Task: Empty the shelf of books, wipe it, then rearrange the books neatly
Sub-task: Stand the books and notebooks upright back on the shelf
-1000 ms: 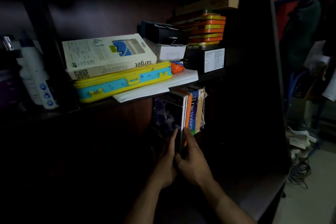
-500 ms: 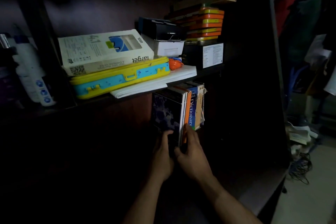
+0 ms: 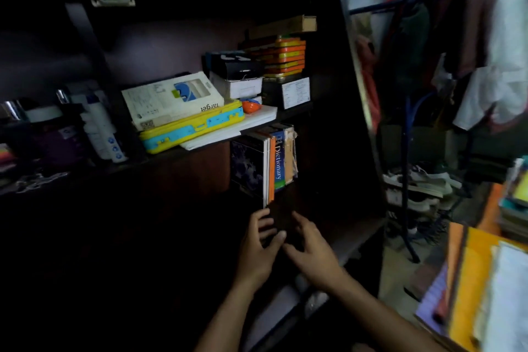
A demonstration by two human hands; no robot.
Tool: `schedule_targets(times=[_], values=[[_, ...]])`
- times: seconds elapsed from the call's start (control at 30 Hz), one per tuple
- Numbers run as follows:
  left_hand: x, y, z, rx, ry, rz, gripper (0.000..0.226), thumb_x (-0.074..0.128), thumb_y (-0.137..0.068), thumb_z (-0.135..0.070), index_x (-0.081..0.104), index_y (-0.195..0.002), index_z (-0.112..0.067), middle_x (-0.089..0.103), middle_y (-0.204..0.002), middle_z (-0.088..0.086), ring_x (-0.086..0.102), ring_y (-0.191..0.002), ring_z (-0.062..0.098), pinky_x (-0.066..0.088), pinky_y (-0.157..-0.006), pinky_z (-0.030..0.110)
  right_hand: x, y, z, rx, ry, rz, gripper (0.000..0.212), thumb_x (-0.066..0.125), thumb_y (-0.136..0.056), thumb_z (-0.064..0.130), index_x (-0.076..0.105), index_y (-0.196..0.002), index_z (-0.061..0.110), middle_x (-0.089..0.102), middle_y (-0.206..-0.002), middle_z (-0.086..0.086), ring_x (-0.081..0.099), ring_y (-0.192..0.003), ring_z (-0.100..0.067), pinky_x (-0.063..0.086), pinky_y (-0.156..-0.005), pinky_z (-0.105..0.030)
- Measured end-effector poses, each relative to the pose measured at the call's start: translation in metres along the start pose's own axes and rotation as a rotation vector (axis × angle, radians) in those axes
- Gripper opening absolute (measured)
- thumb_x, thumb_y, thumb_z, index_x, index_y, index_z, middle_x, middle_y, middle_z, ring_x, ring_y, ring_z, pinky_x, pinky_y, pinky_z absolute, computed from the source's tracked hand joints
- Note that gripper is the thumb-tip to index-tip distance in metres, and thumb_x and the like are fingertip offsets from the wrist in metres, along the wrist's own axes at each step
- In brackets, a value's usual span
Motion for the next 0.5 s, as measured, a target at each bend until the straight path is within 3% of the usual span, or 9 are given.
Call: schedule_targets(times=[0.13, 0.23, 0.3, 0.4, 0.5], values=[[0.050, 0.056, -0.064, 0.015, 0.164, 0.107, 0.033, 0.066, -0.097, -0.016, 0.056, -0.125, -0.029, 0.063, -0.125, 0.000, 0.068, -0.103, 0.004, 0.053, -0.076, 0.015, -0.057, 0.095, 0.022, -0.072, 0.091, 0.016, 0.079, 0.065, -0.083, 0.039, 0.032, -0.154, 0.026, 0.039, -0.152, 0.007, 0.039, -0.136, 0.003, 0.035, -0.114, -0.022], [0.105, 0.092, -0.128, 0.116, 0.164, 0.247, 0.032, 0.073, -0.091, -0.023, 0.058, -0.118, -0.032, 0.066, -0.117, 0.003, 0.070, -0.097, 0.010, 0.057, -0.083, 0.025, -0.129, 0.163, 0.035, -0.059, 0.246, -0.043, 0.065, 0.066, -0.088, 0.028, 0.033, -0.143, 0.034, 0.048, -0.143, 0.007, 0.043, -0.119, 0.015, 0.029, -0.102, -0.004], [0.152, 0.118, -0.162, 0.166, 0.104, 0.388, 0.037, 0.075, -0.083, -0.036, 0.058, -0.116, -0.038, 0.068, -0.114, -0.003, 0.071, -0.095, 0.010, 0.057, -0.086, 0.028, -0.187, 0.208, 0.034, -0.020, 0.383, -0.123, 0.064, 0.067, -0.094, 0.024, 0.034, -0.148, 0.027, 0.047, -0.148, 0.003, 0.044, -0.116, 0.013, 0.023, -0.096, 0.002], [0.221, 0.157, -0.198, 0.243, -0.040, 0.612, 0.040, 0.076, -0.089, -0.033, 0.056, -0.124, -0.037, 0.066, -0.116, -0.010, 0.069, -0.096, 0.004, 0.054, -0.081, 0.018, -0.263, 0.272, 0.015, 0.121, 0.594, -0.144, 0.067, 0.061, -0.098, 0.039, 0.029, -0.155, 0.026, 0.033, -0.158, 0.009, 0.033, -0.140, -0.002, 0.021, -0.107, -0.009], [0.273, 0.193, -0.217, 0.308, -0.135, 0.735, 0.042, 0.072, -0.092, -0.037, 0.053, -0.130, -0.036, 0.061, -0.121, -0.011, 0.065, -0.100, 0.002, 0.053, -0.079, 0.015, -0.324, 0.329, -0.010, 0.292, 0.739, -0.144, 0.066, 0.058, -0.097, 0.049, 0.030, -0.153, 0.030, 0.032, -0.159, 0.008, 0.033, -0.144, -0.012, 0.028, -0.117, -0.029]])
Point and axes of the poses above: each hand's wrist, its own y-axis away from the middle knuckle, its own x-axis out of the palm, z = x × y, the point moved 8 cm from there along -y, towards the middle knuckle
